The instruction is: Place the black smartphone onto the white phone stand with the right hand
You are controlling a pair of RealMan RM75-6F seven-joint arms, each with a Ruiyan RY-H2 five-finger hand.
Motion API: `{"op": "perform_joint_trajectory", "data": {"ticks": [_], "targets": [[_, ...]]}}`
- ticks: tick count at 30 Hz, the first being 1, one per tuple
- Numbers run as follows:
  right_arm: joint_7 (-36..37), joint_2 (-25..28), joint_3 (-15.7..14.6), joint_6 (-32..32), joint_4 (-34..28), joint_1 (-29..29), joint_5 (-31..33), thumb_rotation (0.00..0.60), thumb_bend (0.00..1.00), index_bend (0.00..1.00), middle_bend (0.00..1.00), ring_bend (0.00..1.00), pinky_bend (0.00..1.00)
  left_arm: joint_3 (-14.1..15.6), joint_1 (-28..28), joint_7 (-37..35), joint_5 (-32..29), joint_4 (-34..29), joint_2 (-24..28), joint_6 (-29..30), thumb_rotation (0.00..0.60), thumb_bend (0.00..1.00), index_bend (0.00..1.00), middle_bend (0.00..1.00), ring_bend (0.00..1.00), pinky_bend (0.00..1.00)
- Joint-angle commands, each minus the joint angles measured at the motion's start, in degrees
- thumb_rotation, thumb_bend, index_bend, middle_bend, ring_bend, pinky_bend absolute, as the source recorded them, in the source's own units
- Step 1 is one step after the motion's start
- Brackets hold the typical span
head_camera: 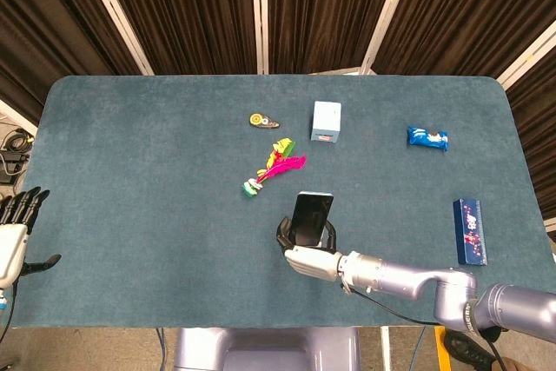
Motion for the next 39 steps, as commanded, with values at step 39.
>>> {"op": "perform_joint_trajectory", "data": {"ticks": [39], "targets": [[-3.64,-3.2,0.4,-2.02,0.79,-1.74,3.64,0.6,0.22,0.52,0.53,0.43,0.41,0.04,-0.23,-0.12,-0.3,0.04,0.06,-0.12,0.6,0.0,0.0,0.0,0.0,0.0]]}}
